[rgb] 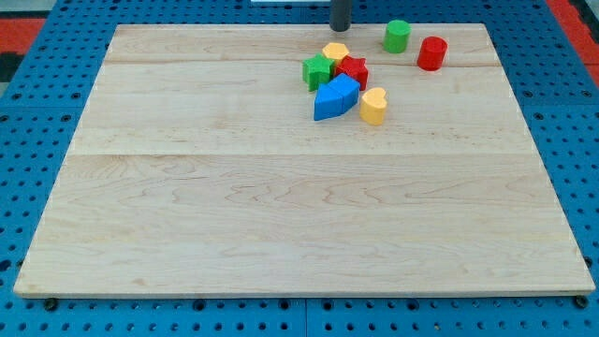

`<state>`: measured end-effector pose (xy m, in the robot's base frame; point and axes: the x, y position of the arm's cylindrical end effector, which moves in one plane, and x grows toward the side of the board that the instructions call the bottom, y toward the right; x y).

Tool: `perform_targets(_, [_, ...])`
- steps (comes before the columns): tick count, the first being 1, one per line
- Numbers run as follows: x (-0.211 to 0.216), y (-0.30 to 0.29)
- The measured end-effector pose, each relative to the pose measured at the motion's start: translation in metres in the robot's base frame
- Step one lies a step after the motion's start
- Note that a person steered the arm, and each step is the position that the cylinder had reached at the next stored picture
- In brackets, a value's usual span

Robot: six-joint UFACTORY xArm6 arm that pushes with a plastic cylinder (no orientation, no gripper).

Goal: Push the green circle into the red star

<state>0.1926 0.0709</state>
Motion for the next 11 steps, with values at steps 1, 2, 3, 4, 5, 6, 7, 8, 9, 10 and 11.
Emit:
perform_targets(1, [0.0,0.023])
perform_targets(2, [0.0,0.037])
perform_targets(3, [-0.001,0.06])
perform_targets(4, [0.0,0.072])
perform_targets(5, [-0.001,0.083])
perform_targets(6, [0.004,0.097])
perform_targets(7, [0.024,0.096])
perform_targets(8, [0.039,0.068])
perform_targets(9, [0.047,0.07])
perform_targets(10, [0.047,0.09])
perform_targets(11, [0.054,0.103])
